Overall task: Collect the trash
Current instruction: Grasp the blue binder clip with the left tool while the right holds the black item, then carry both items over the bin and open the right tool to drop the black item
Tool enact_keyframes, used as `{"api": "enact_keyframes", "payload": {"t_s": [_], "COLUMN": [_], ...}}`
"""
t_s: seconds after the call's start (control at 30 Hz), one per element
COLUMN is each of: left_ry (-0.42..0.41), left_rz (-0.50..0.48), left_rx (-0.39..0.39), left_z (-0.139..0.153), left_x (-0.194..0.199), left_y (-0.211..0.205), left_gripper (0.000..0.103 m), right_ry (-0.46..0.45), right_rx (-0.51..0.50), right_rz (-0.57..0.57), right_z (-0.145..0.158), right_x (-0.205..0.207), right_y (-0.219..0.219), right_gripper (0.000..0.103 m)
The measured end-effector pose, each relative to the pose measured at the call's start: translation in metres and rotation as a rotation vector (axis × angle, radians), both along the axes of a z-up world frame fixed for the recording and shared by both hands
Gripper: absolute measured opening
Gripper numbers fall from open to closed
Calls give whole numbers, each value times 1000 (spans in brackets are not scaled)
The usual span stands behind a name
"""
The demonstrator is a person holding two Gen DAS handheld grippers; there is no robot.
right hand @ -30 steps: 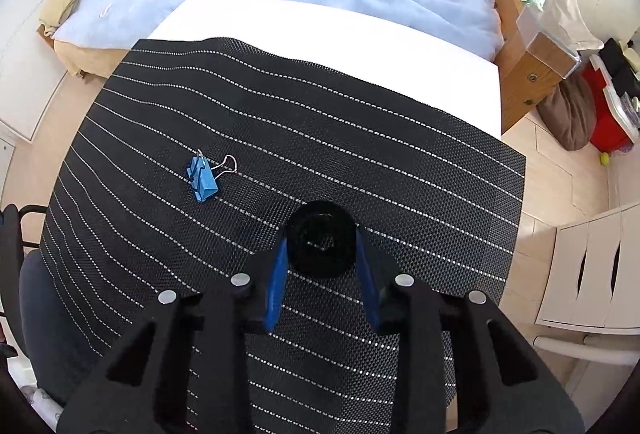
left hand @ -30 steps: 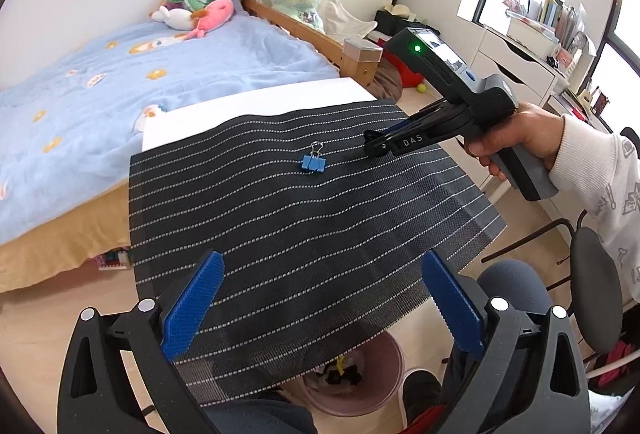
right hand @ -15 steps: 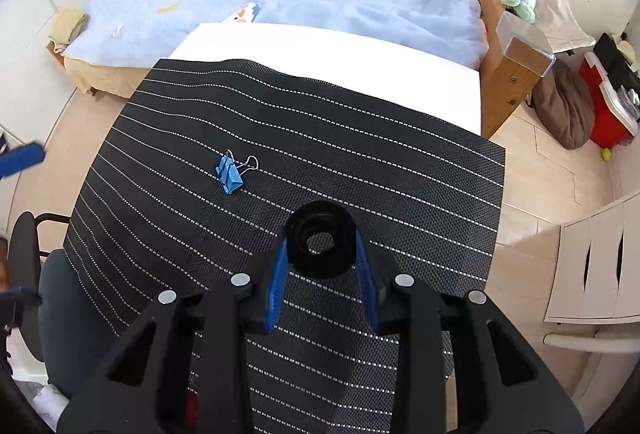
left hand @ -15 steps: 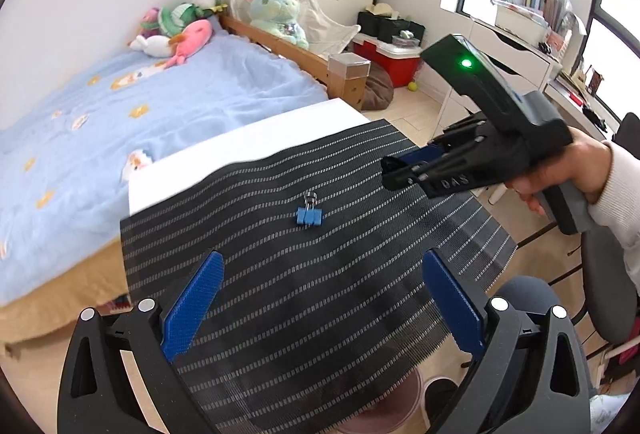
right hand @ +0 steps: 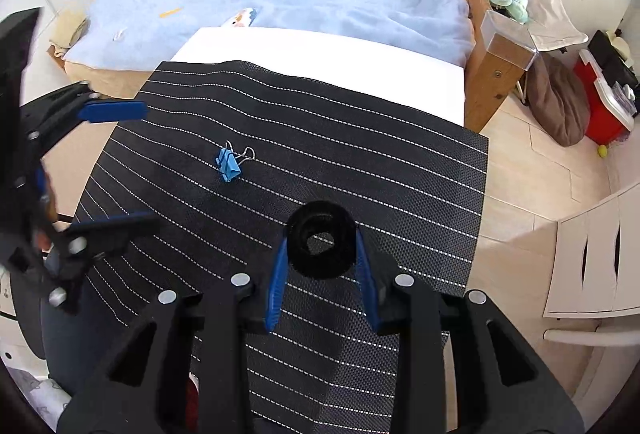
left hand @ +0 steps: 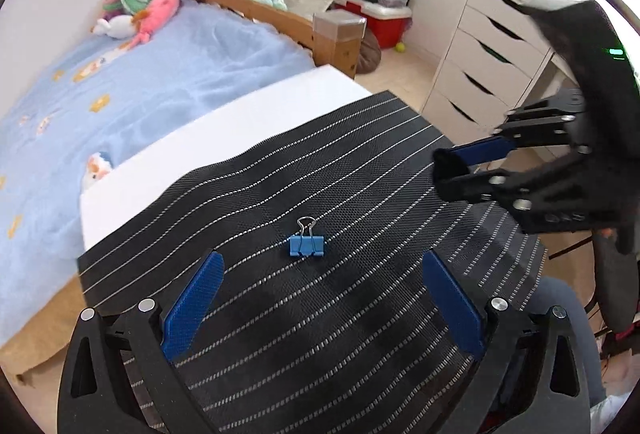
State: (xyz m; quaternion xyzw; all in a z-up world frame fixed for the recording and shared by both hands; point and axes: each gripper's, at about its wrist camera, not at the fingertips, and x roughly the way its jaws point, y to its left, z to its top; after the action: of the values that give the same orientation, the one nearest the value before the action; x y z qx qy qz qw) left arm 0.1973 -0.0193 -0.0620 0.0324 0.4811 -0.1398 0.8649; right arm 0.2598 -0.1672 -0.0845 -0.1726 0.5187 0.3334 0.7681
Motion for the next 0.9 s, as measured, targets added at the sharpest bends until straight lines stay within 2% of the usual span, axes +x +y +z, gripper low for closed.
{"api": "enact_keyframes", "payload": {"t_s": [0.17,0.27,0.33,0.4,0.47,0.6,0.9], "left_ry": [35,65,82,90,96,102,80], "left_rz": [-16,-10,-4,-1,1,2,20], "left_rx": [29,28,36,37,44,49,49], "left_z": [-18,-27,-34,-39,-42,-44,-34], "left_x": [14,21,24,27,28,27,22], "left_y": [-5,-4,-3,-2,-2,-2,0], "left_gripper": [95,78,71,56,50,25,25], "right_ry": [2,6,8,9,11,14,8], "right_rx": [1,-2,-1,0,2,4,19], "right_rz": [-11,-17,-18,-20,-22,-23,-17], "right_z": [-1,-3,-4,-4,-5,-6,-4], "right_x": [1,2,1,1,1,1,-3], "right_y": [-6,-10,-12,-14,-15,-16,-13], "right_gripper": [32,32,32,32,32,32,32]}}
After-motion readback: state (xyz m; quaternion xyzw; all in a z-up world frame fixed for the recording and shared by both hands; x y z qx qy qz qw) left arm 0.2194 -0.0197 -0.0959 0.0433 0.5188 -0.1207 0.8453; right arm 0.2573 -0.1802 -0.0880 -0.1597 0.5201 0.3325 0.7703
